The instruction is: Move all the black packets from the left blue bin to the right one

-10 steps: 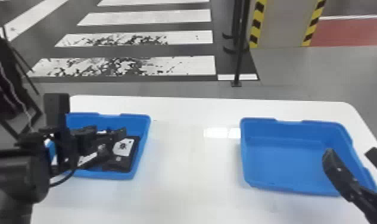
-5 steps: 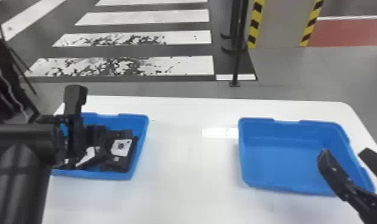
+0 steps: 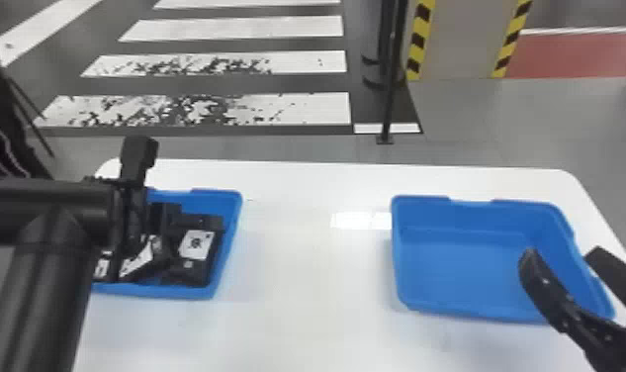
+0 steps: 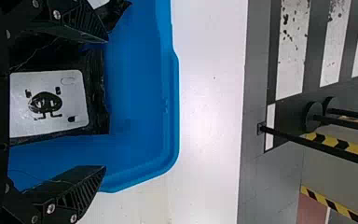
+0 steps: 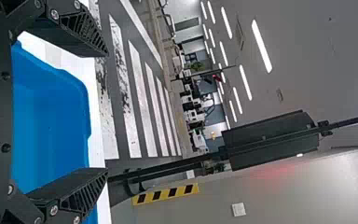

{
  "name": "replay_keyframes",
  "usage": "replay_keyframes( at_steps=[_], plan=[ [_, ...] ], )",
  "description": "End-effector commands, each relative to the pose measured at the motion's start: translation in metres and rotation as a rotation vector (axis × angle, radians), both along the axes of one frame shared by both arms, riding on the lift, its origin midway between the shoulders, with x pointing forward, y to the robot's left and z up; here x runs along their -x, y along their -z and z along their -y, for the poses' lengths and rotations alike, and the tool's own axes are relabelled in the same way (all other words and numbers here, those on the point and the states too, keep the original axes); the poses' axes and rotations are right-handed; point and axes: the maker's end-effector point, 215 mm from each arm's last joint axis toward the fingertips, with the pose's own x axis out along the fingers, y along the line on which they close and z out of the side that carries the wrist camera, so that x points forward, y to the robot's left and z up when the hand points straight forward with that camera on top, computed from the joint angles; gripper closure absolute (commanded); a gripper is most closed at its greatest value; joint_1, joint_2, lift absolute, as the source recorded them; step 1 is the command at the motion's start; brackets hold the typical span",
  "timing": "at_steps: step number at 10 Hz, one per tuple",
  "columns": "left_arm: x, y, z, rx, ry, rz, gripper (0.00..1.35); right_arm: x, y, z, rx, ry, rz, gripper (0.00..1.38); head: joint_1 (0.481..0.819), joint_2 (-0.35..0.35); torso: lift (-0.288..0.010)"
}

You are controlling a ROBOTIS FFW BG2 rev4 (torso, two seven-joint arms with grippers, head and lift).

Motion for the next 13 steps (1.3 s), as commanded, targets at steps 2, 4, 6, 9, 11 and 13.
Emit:
replay_keyframes(
  at_steps=[2, 4, 6, 9, 11, 13],
  plan=[
    [0.001, 0.018, 0.006, 0.003, 0.022, -0.062, 0.18, -0.001, 0.002, -0.001, -0.005, -0.001, -0.003, 0.16, 0.695, 0.067, -0.15],
    [0.002, 0.028, 0.003, -0.008, 0.021, -0.103, 0.18, -0.002, 0.005, -0.004, -0.011, -0.006, -0.006, 0.16, 0.695, 0.061, -0.15],
    [0.01, 0.04, 0.001, 0.004, 0.008, -0.147, 0.18, -0.002, 0.009, -0.005, -0.021, -0.007, -0.012, 0.16, 0.695, 0.068, -0.15],
    [0.005, 0.04, -0.011, -0.028, -0.008, -0.137, 0.81, -0.003, 0.009, -0.006, -0.022, -0.008, -0.012, 0.16, 0.695, 0.078, -0.15],
    [0.001, 0.039, -0.014, -0.027, -0.008, -0.107, 1.08, -0.003, 0.01, -0.006, -0.027, -0.009, -0.014, 0.16, 0.695, 0.087, -0.15],
    [-0.005, 0.036, -0.015, -0.043, 0.012, -0.07, 1.21, -0.001, 0.01, -0.007, -0.03, -0.014, -0.015, 0.16, 0.695, 0.091, -0.15]
  ],
)
